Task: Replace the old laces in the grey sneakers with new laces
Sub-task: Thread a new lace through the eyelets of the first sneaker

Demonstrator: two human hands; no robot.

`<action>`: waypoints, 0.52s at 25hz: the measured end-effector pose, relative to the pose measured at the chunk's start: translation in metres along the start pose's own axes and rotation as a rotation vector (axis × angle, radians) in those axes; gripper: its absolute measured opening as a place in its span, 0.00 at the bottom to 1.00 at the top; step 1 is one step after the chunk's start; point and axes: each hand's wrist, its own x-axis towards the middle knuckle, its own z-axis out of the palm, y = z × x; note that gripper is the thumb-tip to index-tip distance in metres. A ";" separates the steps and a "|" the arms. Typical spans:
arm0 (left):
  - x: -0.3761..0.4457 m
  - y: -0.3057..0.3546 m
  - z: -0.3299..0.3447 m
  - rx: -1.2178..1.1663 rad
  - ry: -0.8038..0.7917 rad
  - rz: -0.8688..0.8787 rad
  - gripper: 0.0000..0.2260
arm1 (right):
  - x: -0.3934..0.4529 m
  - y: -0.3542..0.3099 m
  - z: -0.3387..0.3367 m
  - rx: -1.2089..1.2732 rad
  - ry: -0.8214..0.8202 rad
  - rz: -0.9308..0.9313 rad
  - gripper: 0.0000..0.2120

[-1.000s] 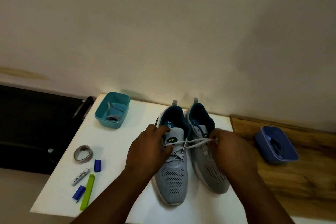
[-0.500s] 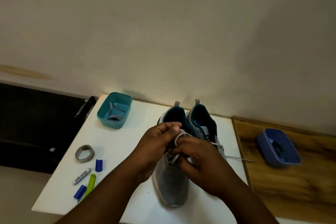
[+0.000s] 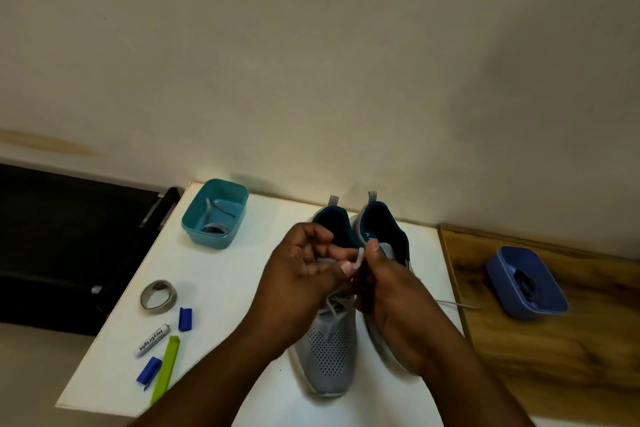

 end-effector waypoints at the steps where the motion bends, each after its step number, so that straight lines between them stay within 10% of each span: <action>1: -0.006 -0.004 0.006 0.061 -0.068 -0.026 0.16 | 0.002 -0.002 0.000 0.167 0.050 0.012 0.20; 5: -0.024 -0.024 0.015 0.220 -0.290 -0.200 0.16 | 0.004 -0.020 -0.012 0.625 0.254 -0.021 0.11; 9: -0.030 -0.028 0.013 0.248 -0.474 -0.342 0.15 | 0.006 -0.018 -0.024 0.386 0.384 -0.101 0.10; 13: -0.015 -0.036 0.006 0.573 0.080 -0.073 0.10 | 0.008 0.007 -0.010 -0.310 0.490 -0.349 0.06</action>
